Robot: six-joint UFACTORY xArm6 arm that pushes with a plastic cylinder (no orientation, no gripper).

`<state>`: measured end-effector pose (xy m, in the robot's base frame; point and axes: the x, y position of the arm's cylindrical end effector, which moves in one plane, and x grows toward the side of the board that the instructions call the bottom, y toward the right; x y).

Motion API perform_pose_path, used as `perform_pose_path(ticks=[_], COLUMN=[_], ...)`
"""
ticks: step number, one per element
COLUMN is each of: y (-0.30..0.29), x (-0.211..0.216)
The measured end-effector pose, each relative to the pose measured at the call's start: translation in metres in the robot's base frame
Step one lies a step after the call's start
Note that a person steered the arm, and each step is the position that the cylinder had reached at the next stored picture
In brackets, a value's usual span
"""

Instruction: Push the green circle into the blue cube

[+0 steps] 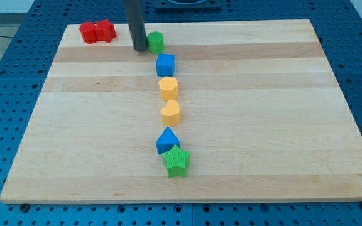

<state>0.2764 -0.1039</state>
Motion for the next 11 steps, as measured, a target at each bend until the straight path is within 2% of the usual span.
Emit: perform_pose_path(ticks=[1, 2, 5, 7, 11], y=[-0.037, 0.008, 0.052, 0.059, 0.079], x=[-0.017, -0.021, -0.052, -0.014, 0.0])
